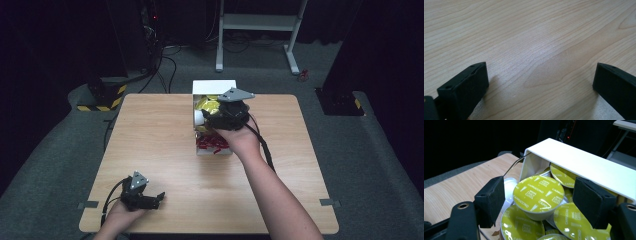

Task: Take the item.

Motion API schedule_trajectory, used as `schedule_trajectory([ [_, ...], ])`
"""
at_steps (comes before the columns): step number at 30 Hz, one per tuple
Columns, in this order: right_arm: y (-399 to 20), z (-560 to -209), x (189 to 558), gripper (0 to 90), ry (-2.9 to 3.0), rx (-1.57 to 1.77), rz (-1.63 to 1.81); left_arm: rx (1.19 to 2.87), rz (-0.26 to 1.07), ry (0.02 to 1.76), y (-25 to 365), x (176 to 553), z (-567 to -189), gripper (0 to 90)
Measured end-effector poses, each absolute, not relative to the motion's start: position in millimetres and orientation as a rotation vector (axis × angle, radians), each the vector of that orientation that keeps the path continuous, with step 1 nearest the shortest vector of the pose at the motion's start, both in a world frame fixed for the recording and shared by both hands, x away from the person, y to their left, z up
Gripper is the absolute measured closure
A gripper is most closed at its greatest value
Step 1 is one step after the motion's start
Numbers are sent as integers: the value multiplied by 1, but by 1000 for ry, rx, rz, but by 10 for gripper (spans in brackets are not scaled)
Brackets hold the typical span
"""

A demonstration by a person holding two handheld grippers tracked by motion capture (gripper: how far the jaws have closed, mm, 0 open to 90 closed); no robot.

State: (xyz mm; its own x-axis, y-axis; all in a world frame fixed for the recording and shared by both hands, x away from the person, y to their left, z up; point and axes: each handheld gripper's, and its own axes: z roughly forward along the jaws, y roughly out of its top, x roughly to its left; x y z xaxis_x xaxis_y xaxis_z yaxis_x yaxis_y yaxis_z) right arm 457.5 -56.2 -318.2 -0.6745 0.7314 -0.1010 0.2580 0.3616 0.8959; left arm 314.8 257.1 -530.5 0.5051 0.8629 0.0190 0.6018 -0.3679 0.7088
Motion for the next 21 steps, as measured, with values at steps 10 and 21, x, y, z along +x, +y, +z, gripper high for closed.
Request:
schedule_trajectory([
  [10, -45, -320, 464, 309, 2157, 863, 1214, 2101, 515, 1193, 257, 314, -531, 6],
  [21, -45, -326, 463, 372, 2151, 881, 1202, 2093, 507, 1198, 257, 314, -531, 7],
])
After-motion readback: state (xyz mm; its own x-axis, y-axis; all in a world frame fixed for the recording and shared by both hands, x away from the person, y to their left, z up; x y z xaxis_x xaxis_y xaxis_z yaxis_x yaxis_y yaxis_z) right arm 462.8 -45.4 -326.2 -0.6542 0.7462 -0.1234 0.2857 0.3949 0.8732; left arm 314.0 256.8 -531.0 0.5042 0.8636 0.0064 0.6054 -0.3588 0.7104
